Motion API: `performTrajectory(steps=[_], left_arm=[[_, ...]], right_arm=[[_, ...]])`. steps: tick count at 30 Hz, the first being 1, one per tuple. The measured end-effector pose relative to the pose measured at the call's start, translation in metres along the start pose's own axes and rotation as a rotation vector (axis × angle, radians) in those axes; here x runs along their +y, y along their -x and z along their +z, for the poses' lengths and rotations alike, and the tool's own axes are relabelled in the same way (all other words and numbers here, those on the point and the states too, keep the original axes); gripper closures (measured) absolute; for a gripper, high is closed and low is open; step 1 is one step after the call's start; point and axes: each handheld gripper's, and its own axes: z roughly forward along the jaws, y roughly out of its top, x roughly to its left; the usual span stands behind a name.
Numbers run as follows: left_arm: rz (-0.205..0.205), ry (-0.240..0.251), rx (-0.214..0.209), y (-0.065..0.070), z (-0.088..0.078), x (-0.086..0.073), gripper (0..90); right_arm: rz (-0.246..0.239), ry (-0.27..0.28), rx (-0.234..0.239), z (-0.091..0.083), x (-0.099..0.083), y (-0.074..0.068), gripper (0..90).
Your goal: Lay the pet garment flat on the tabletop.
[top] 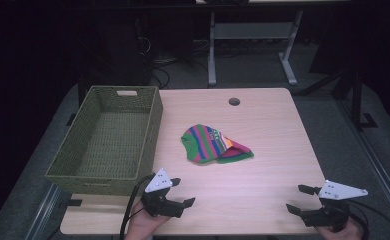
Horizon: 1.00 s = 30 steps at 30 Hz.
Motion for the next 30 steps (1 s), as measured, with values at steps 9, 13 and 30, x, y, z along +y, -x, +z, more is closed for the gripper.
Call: performTrajectory(steps=[9,13,30], left_arm=[[0.003,0.005,-0.011,0.001,0.004,0.000,17.8],[0.001,0.005,-0.018,0.002,0.006,0.000,17.8],[0.003,0.026,-0.028,0.002,0.005,0.001,17.9]], right_arm=[[-0.010,-0.011,0.036,0.006,0.007,-0.006,15.4],[-0.007,-0.021,0.074,0.009,0.018,-0.009,13.7],[-0.092,-0.081,0.168,0.040,0.080,-0.003,14.4]])
